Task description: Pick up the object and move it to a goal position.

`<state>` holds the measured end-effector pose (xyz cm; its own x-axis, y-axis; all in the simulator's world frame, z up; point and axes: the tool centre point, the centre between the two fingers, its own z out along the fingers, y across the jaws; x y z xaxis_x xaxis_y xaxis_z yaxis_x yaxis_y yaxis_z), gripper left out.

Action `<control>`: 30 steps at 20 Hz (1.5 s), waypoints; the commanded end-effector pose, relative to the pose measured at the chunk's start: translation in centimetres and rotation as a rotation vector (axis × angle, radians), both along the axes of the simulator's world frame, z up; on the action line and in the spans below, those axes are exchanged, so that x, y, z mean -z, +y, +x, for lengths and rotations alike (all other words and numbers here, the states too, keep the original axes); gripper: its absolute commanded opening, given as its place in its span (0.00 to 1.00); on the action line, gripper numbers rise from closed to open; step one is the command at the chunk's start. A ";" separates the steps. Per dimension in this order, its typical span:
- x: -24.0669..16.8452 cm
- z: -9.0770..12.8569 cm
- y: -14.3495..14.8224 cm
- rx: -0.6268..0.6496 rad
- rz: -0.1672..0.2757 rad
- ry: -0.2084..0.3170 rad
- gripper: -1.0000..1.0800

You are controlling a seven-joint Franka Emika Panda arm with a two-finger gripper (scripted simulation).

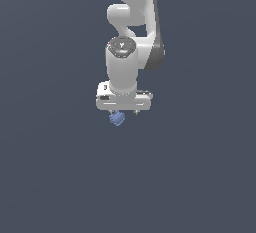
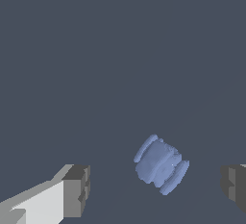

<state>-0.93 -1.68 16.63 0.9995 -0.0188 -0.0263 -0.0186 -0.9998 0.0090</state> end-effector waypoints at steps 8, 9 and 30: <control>-1.5 1.0 -0.8 0.010 0.014 -0.036 0.96; -1.7 1.1 -0.9 0.013 0.016 -0.041 0.96; 0.0 0.1 -1.8 -0.163 0.013 -0.040 0.96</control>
<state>-0.63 -3.38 16.93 0.9932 0.1153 0.0151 0.1153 -0.9933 -0.0023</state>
